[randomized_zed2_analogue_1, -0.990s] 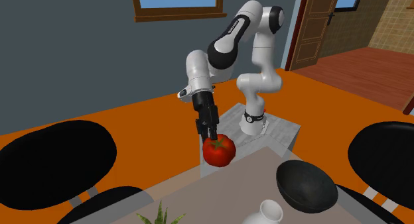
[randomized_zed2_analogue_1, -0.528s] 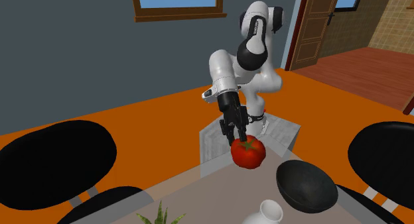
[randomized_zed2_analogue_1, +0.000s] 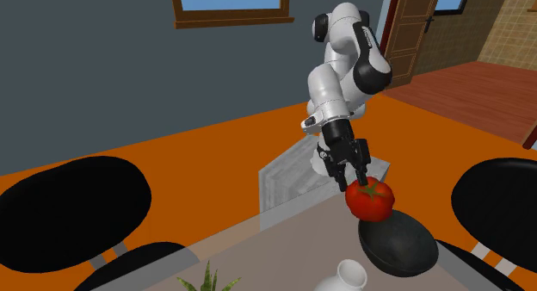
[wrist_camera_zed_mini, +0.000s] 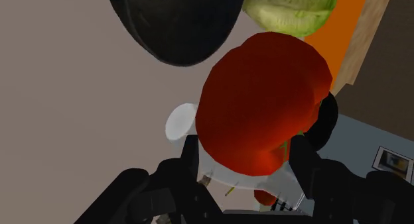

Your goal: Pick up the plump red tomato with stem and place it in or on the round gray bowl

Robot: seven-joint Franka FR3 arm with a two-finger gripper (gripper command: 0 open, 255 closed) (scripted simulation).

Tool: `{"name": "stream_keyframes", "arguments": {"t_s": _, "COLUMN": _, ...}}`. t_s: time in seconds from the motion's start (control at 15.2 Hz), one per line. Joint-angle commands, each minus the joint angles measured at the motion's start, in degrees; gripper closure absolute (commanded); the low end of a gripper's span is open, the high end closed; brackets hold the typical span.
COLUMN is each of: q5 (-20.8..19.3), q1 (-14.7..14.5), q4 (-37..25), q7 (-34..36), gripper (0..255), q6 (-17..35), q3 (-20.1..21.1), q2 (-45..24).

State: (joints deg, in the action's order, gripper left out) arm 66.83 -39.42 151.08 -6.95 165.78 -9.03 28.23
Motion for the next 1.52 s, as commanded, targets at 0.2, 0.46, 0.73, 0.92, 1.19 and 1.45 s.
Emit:
{"name": "stream_keyframes", "arguments": {"t_s": 0.2, "q5": 3.04, "q1": -3.46, "q4": 1.26, "q7": 6.03, "gripper": 255, "q6": 6.73, "q3": 7.80, "q2": 0.02}}
{"name": "stream_keyframes", "arguments": {"t_s": 0.46, "q5": 6.20, "q1": -6.35, "q4": 0.81, "q7": 7.32, "gripper": 255, "q6": 10.77, "q3": 10.96, "q2": -1.61}}
{"name": "stream_keyframes", "arguments": {"t_s": 0.73, "q5": 19.86, "q1": -13.81, "q4": -0.96, "q7": -7.14, "gripper": 255, "q6": 14.07, "q3": 5.03, "q2": -4.35}}
{"name": "stream_keyframes", "arguments": {"t_s": 0.92, "q5": 33.69, "q1": -15.06, "q4": -3.23, "q7": -21.38, "gripper": 255, "q6": 14.17, "q3": 3.60, "q2": -6.61}}
{"name": "stream_keyframes", "arguments": {"t_s": 1.19, "q5": 47.24, "q1": -9.64, "q4": -4.78, "q7": -34.87, "gripper": 255, "q6": 11.54, "q3": 7.41, "q2": -9.36}}
{"name": "stream_keyframes", "arguments": {"t_s": 1.45, "q5": 56.14, "q1": -5.03, "q4": -5.32, "q7": -44.02, "gripper": 255, "q6": 9.09, "q3": 10.58, "q2": -11.62}}
